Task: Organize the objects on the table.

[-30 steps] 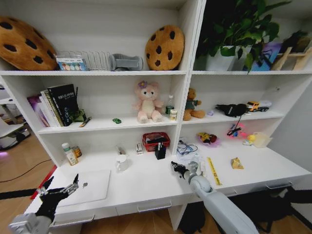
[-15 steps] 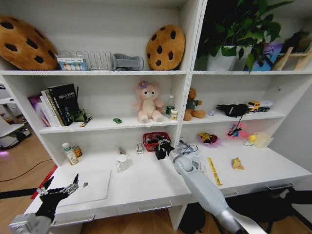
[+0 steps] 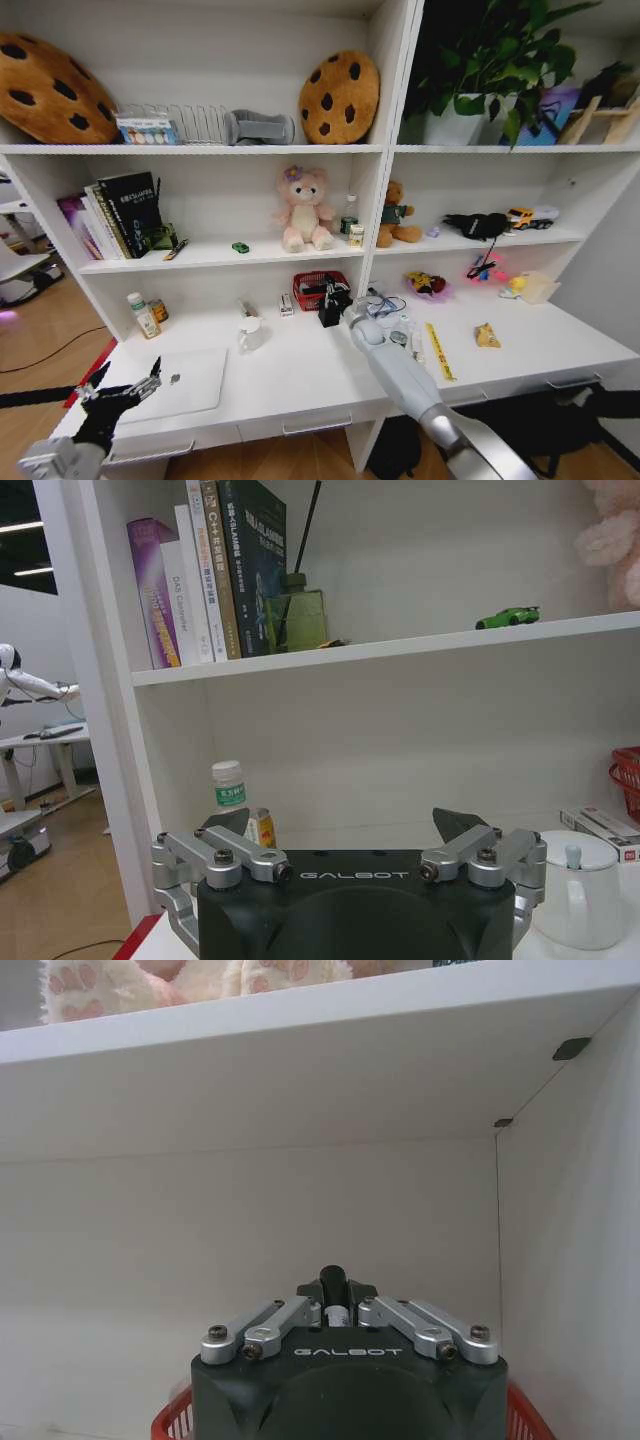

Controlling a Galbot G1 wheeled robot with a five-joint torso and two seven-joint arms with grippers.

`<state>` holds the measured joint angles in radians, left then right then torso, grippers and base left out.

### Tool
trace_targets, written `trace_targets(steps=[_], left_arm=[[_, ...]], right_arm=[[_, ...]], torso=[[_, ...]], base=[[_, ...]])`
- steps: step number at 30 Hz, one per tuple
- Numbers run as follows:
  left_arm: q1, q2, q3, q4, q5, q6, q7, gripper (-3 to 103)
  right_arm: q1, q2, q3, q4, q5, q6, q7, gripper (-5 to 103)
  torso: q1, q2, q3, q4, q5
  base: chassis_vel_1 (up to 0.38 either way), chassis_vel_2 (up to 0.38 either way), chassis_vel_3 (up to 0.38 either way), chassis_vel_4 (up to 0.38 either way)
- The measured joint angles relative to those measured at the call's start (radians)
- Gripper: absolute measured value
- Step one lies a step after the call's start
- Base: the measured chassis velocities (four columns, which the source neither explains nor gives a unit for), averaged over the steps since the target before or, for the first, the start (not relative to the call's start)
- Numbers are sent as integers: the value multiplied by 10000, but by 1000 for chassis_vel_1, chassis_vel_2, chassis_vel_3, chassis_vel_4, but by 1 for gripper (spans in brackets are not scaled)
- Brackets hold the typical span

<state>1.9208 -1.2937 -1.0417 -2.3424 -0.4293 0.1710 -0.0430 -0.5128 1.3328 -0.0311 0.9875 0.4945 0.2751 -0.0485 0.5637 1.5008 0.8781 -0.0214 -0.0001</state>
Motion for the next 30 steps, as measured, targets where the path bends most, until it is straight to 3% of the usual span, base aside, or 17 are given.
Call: trace_targets(steps=[25, 30], left_arm=[[0, 0, 0, 0, 0, 0, 1, 100], [0, 0, 0, 0, 0, 0, 0, 100]], right_arm=[[535, 548, -183, -1173, -313, 635, -73, 8], [478, 510, 11, -1016, -263, 187, -337, 27]], torso=[[-1, 1, 0, 1, 1], [-1, 1, 0, 0, 1]], base=[[0, 0, 0, 0], [0, 0, 0, 0]])
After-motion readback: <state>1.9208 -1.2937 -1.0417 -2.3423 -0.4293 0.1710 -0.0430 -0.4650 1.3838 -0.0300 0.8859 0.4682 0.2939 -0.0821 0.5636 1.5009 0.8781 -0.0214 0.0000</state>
